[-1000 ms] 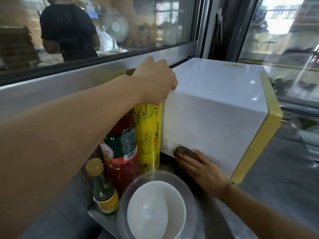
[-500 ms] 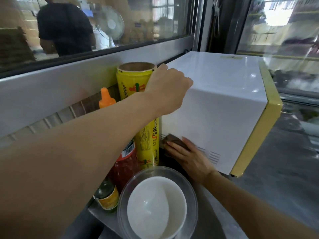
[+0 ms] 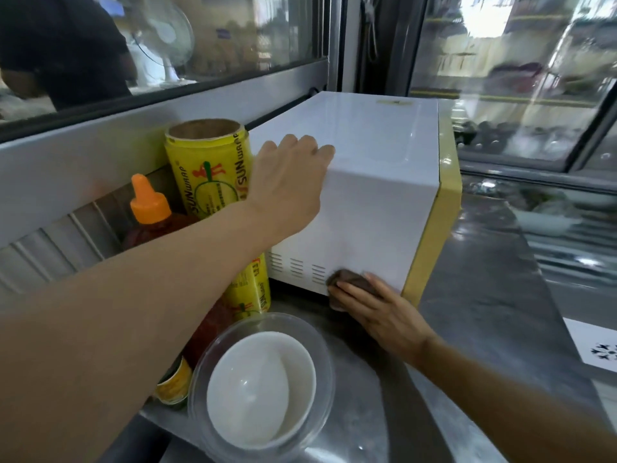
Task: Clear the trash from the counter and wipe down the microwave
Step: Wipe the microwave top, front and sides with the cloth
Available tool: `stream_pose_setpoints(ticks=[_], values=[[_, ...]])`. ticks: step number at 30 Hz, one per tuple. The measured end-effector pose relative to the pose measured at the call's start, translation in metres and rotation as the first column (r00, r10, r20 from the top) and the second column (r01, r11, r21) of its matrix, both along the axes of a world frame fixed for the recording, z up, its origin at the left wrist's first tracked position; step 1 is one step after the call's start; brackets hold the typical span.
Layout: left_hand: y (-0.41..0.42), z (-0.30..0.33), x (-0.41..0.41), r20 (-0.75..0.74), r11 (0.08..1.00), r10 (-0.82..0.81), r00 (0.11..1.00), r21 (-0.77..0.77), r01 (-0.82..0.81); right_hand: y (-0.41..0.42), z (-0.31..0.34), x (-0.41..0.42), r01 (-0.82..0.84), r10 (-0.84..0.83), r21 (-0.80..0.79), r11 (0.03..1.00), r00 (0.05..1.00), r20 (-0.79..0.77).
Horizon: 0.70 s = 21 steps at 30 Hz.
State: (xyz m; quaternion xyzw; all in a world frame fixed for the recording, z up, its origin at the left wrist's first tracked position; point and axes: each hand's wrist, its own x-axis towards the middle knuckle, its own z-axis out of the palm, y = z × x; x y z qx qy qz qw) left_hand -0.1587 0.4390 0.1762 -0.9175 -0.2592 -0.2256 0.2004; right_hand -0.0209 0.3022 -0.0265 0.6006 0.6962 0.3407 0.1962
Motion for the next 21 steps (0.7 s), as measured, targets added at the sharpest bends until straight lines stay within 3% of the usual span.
stream_pose_setpoints(ticks=[4,7,12,18,21], values=[[-0.009,-0.009,0.008,0.050,0.999,-0.032,0.998,-0.012,0.033,0.004,-0.001,-0.001,0.010,-0.009,-0.013,1.000,0.998,0.066],[-0.012,-0.010,0.010,0.073,0.999,0.010,0.997,-0.032,-0.007,-0.025,0.006,0.016,-0.045,0.047,0.062,0.997,0.998,-0.035],[-0.023,0.000,0.016,0.061,0.994,0.080,0.995,-0.073,-0.076,-0.052,0.028,0.035,-0.057,0.057,-0.004,0.998,0.998,-0.005],[-0.031,0.009,0.012,-0.029,0.990,0.099,0.995,-0.098,-0.101,-0.059,0.112,0.042,-0.065,0.095,0.389,0.919,0.994,-0.059],[-0.033,0.007,0.010,-0.040,0.990,0.100,0.994,-0.100,-0.104,-0.057,0.133,0.042,-0.050,0.109,0.492,0.869,0.990,-0.093]])
